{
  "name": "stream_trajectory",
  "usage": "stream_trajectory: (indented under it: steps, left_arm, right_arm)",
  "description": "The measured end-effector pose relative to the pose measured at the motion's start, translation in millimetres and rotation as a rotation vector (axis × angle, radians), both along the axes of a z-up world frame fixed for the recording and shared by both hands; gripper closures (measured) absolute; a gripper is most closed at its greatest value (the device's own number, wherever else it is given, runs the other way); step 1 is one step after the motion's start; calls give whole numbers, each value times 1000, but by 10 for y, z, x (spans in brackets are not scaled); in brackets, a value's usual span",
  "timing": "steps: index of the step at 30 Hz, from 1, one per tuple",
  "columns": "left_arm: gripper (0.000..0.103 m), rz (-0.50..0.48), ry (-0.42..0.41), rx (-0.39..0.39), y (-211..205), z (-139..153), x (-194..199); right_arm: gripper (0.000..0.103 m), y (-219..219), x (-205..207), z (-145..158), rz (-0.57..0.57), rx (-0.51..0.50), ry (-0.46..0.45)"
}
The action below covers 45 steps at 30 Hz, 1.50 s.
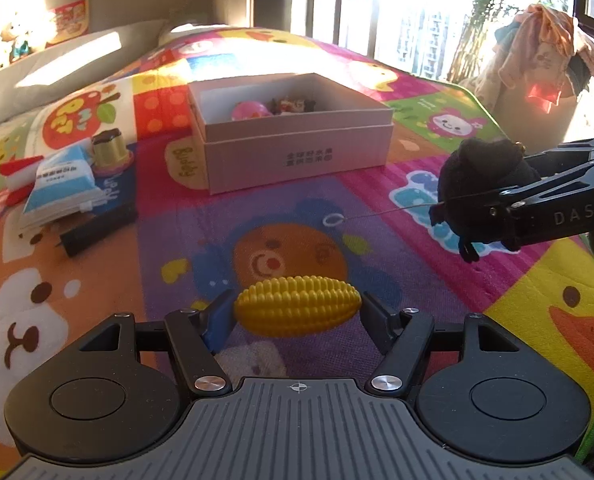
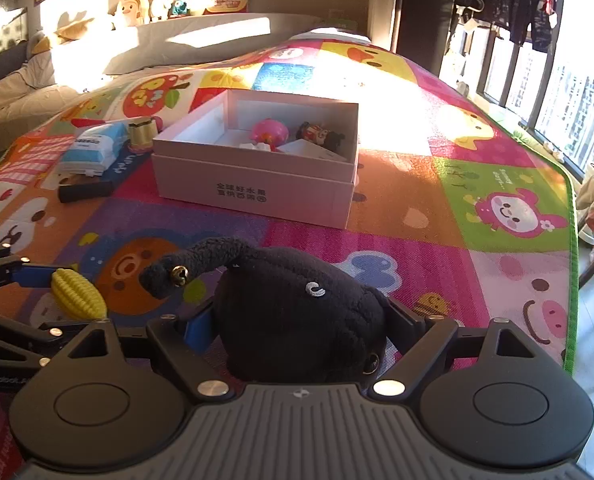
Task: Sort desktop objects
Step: 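Grasp the black plush with the right tool while the left tool carries the corn, drop both in box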
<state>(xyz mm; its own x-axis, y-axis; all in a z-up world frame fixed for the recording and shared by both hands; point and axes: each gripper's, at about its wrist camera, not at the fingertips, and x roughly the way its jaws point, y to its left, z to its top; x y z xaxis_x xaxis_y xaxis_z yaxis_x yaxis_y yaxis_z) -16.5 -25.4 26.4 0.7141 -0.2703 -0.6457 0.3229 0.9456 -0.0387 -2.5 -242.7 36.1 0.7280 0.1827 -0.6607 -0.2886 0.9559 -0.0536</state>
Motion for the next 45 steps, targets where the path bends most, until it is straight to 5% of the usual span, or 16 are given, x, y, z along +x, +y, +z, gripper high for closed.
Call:
stream_trajectory:
  steps: [4, 8, 14, 15, 17, 18, 21, 30, 37, 45]
  left_arm:
    - [31, -15, -81, -9, 4, 270, 80]
    - [31, -11, -254, -17, 9, 734, 318]
    - [30, 13, -417, -3, -111, 1129, 948]
    - [27, 25, -432, -12, -119, 1167, 1059]
    - [3, 27, -443, -36, -102, 1187, 1231]
    - [4, 32, -440, -43, -75, 1170, 1292]
    - [4, 63, -383, -47, 71, 989, 1280]
    - [4, 161, -95, -5, 588, 58, 880]
    - [3, 254, -109, 44, 826, 8, 627]
    - [3, 385, -40, -32, 1026, -6, 859]
  right_arm:
    - [18, -56, -154, 316, 19, 19, -81]
    - [18, -104, -128, 777, 15, 82, -211]
    - [18, -123, 500, 1379, -31, 280, -289]
    - [18, -101, 639, 1438, -46, 300, -289]
    - [17, -51, 918, 1514, -50, 352, -274]
    - [16, -16, 1071, 1518, -33, 372, -260]
    - [3, 80, 1292, 1392, -58, 360, -249]
    - [0, 115, 907, 533, -69, 189, -162]
    - [0, 395, 416, 75, 1, 23, -122]
    - [0, 591, 136, -341, 19, -27, -50]
